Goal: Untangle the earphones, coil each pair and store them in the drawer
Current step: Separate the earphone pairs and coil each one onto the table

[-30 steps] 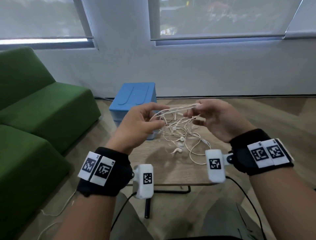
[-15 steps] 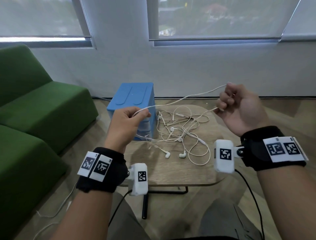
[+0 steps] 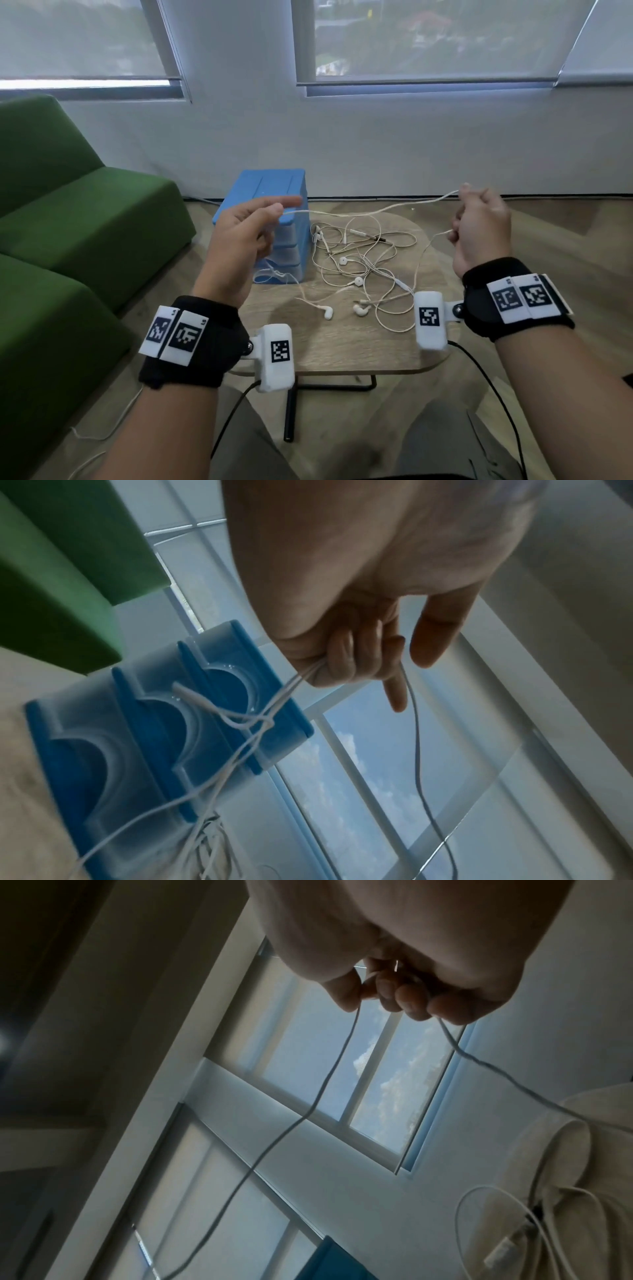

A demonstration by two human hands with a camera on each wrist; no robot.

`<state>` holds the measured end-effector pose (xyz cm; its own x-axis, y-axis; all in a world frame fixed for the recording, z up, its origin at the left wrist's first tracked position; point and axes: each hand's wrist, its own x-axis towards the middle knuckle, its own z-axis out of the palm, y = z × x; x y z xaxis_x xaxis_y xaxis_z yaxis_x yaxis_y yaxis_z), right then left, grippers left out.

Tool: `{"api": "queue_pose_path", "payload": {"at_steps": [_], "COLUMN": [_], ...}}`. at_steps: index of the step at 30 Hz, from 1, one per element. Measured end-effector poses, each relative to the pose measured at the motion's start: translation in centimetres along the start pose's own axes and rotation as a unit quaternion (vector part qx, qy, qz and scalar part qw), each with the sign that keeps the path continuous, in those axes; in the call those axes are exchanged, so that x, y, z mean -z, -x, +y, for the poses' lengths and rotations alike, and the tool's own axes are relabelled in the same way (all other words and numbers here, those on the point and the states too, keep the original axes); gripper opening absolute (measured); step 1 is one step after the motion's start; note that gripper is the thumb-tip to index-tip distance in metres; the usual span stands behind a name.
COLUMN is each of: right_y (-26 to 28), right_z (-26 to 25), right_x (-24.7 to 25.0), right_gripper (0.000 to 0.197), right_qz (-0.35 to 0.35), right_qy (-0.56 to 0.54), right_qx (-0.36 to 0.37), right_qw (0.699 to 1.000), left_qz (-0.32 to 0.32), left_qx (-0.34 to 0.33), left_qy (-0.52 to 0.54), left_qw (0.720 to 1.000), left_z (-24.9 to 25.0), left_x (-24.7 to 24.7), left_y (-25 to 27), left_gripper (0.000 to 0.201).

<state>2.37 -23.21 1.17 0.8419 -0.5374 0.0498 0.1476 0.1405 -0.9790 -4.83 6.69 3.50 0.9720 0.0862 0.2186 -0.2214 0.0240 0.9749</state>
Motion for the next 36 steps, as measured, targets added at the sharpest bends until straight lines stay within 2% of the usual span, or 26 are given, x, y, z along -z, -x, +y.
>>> {"api": "queue_pose_path", "payload": {"at_steps": [4,7,9,11,12,13,15,16,18,19,21,24,27,29,33,36], "right_y": [0.2,1.0,1.5,2.0,2.4,3.0,4.8,5.9,7.5,7.9,8.0,6.8,5.3,4.4,2.7,2.0], "right_z": [0.8,1.2,1.2,0.8,0.4,-0.3,-2.3,-3.6,-5.0,-5.3,-5.5,-5.7,-6.1,-6.4,-7.0,-7.0], "right_x": [0.0,-0.5,-0.8,-1.1,-1.3,-1.5,-2.4,-3.1,-4.5,-5.2,-5.9,-5.3,-4.1,-3.4,-2.2,-1.8], "right_gripper": [0.033,0.034,0.031,0.011,0.008,0.03,0.06,0.064,0.049,0.035,0.025,0.027,0.025,0.027,0.027,0.029], "right_qz": [-0.012,-0.111,-0.179,-0.199,-0.197,-0.198,-0.271,-0.348,-0.485,-0.507,-0.477,-0.382,-0.275,-0.212,-0.118,-0.088], "right_qy": [0.047,0.067,0.148,0.266,0.311,0.341,0.302,0.25,0.163,0.149,0.154,0.184,0.167,0.171,0.161,0.16], "right_qx": [-0.004,-0.034,-0.031,0.01,0.038,0.077,0.162,0.178,0.145,0.14,0.176,0.231,0.257,0.284,0.286,0.282], "right_qw": [0.999,0.991,0.972,0.943,0.929,0.916,0.899,0.886,0.847,0.838,0.847,0.876,0.911,0.919,0.937,0.942], "left_qz": [-0.028,-0.043,-0.052,-0.064,-0.073,-0.085,-0.115,-0.129,-0.134,-0.125,-0.102,-0.08,-0.091,-0.105,-0.116,-0.131], "left_qx": [-0.016,-0.029,-0.036,-0.04,-0.044,-0.05,-0.065,-0.073,-0.08,-0.082,-0.085,-0.073,-0.045,-0.024,-0.003,-0.012], "left_qy": [0.023,-0.007,-0.019,-0.028,-0.037,-0.048,-0.072,-0.082,-0.093,-0.09,-0.08,-0.103,-0.105,-0.087,-0.067,-0.113], "left_qw": [0.999,0.999,0.998,0.997,0.996,0.994,0.989,0.986,0.983,0.985,0.988,0.989,0.989,0.99,0.991,0.985], "left_z": [0.9,1.2,1.3,1.6,1.8,2.0,2.3,2.3,2.3,2.2,2.2,1.9,1.5,1.2,0.6,0.6], "left_x": [0.1,-0.3,-0.6,-0.8,-0.9,-1.1,-1.8,-2.3,-3.2,-3.4,-3.3,-2.2,-1.6,-1.6,-1.2,-1.0], "left_y": [-0.2,-0.2,0.0,0.1,0.1,0.1,0.2,0.2,0.1,0.1,-0.1,-0.2,0.3,0.6,0.6,0.5], "left_gripper": [0.041,0.041,0.039,0.039,0.039,0.039,0.039,0.038,0.035,0.032,0.026,0.017,0.021,0.024,0.027,0.027]}}
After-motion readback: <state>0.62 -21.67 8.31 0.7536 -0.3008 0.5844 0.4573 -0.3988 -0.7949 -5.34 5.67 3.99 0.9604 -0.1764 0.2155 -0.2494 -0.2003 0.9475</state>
